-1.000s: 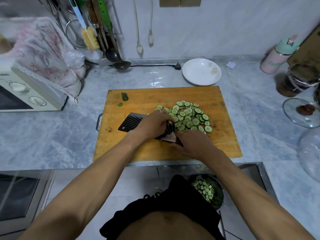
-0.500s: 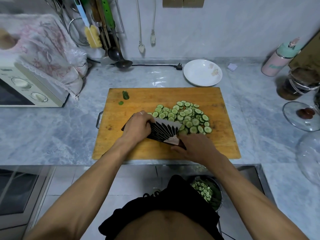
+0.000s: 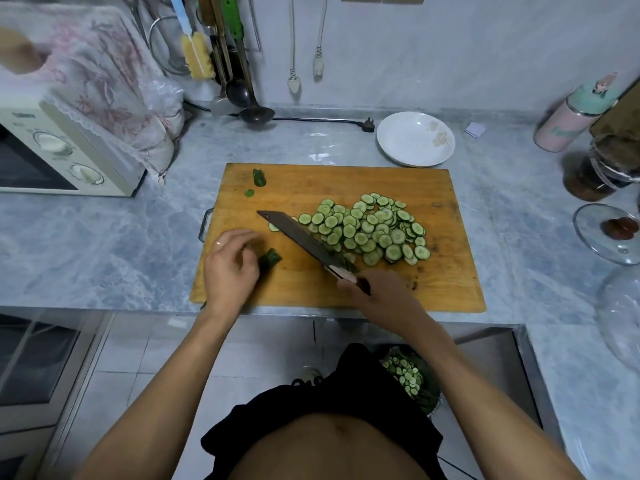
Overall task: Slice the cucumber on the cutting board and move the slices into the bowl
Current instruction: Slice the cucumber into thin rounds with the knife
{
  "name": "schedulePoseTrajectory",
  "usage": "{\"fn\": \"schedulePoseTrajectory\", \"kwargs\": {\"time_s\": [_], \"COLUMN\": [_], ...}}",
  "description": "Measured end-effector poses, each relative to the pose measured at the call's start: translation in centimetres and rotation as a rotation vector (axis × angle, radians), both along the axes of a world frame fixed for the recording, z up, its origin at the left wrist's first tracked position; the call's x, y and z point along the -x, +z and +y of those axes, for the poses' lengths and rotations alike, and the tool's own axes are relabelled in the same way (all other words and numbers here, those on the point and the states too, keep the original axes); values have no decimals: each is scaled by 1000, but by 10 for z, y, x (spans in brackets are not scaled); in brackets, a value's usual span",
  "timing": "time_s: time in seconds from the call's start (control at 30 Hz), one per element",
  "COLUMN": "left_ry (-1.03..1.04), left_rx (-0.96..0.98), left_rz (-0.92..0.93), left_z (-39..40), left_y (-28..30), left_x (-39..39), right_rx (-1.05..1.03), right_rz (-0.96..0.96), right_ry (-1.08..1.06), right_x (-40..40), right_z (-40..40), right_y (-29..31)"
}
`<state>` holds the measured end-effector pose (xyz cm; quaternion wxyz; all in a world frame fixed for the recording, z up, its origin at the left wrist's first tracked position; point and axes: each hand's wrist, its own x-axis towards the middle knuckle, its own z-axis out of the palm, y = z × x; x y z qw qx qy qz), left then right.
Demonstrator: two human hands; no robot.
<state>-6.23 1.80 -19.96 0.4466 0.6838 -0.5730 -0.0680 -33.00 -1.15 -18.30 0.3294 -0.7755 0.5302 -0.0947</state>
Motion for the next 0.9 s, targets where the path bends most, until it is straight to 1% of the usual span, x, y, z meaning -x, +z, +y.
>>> {"fn": "schedulePoseTrajectory", "kwargs": {"time_s": [0.07, 0.13, 0.2, 0.3, 0.37, 0.5, 0.73, 0.9], "left_ry": [9, -19, -47, -47, -27, -38, 54, 67], "left_rx": [-113, -232, -284, -299, -293, -277, -288, -294], "left_rz": [-22, -81, -114, -149, -209, -279, -234, -234], "left_z": [11, 16, 17, 15, 14, 14, 22, 21], "left_y": [-16, -31, -39, -43, -47, -49, -51, -51], "left_x": [-9, -14, -14, -6, -2, -4, -17, -15], "right_rx": [-20, -57, -121, -198, -233, -258, -364, -428], "right_rz": [-38, -111, -161, -195, -220, -225, -248, -288], "right_ry": [-4, -1, -5, -17, -29, 10, 17, -81], "right_x": [-9, -19, -30, -47, -56, -65, -65, -66], "right_z": [3, 5, 4, 1, -1, -1, 1, -6], "right_y": [-1, -1, 0, -1, -4, -9, -3, 3]}}
